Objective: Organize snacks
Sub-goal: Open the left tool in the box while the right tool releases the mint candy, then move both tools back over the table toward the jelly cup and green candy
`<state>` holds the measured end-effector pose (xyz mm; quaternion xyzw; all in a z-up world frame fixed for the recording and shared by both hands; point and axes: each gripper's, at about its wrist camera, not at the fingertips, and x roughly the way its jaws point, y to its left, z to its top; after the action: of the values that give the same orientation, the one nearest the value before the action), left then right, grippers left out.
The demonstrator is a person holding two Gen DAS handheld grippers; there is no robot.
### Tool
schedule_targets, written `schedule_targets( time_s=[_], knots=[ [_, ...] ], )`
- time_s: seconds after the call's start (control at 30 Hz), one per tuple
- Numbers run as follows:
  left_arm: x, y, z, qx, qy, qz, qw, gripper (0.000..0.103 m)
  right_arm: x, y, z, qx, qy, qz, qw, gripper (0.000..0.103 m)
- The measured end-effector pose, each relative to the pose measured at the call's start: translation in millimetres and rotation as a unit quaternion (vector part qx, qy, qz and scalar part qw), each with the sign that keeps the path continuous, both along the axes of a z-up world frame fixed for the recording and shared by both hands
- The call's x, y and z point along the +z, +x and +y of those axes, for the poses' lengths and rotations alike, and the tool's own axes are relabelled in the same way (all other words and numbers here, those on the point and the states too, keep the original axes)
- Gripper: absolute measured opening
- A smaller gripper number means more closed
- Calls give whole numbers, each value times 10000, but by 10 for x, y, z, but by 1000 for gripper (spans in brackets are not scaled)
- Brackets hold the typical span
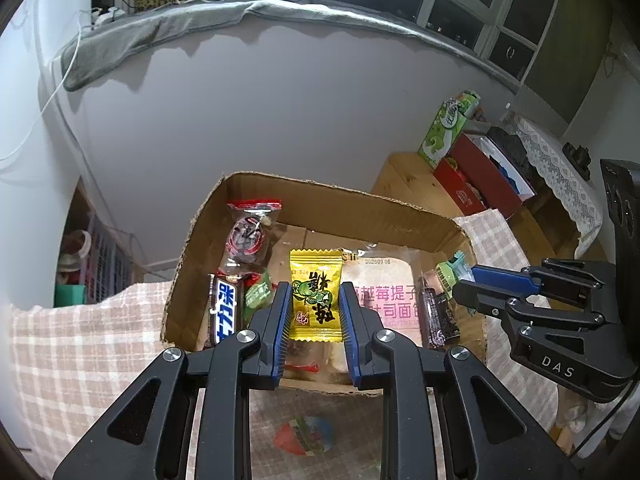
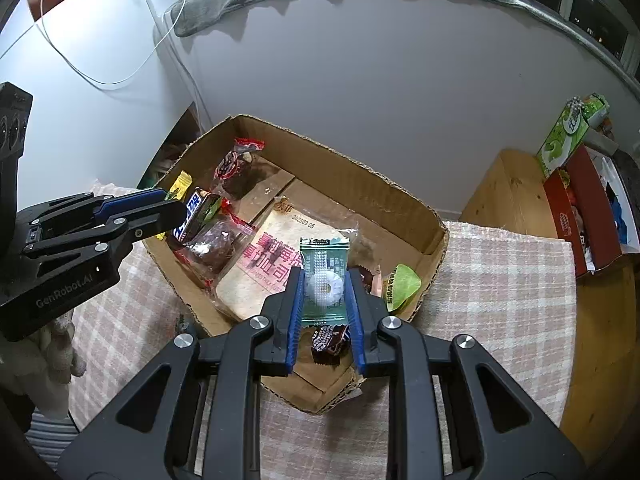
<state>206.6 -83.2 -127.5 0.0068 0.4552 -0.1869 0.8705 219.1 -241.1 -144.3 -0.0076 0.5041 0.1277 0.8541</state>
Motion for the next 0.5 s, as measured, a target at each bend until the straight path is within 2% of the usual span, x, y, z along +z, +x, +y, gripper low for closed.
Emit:
schedule_targets(
  time_s=[0.03, 0.07, 0.1, 0.17, 0.27, 0.5],
  knots=[
    [6, 1, -2, 18, 42, -1, 10000, 30, 2, -2, -4, 13, 22, -4, 10000, 22],
    [6, 6, 1, 35, 59, -1, 10000, 45, -1, -4, -1, 33, 40, 0, 10000, 27],
    [18, 4, 8, 59, 66, -26, 10000, 55, -6, -5, 5, 9, -19, 9, 10000, 31],
    [42, 3, 24, 93, 87, -86, 9999, 55, 9, -18, 5, -36, -94, -83, 9999, 59],
    [57, 11, 50, 125, 81, -88, 9999, 55, 34, -30, -4, -88, -162, -162, 9997, 70],
    [58, 0, 82, 162, 92, -94, 9998, 55, 21, -34, -19, -117, -238, -113, 9996, 71]
  ],
)
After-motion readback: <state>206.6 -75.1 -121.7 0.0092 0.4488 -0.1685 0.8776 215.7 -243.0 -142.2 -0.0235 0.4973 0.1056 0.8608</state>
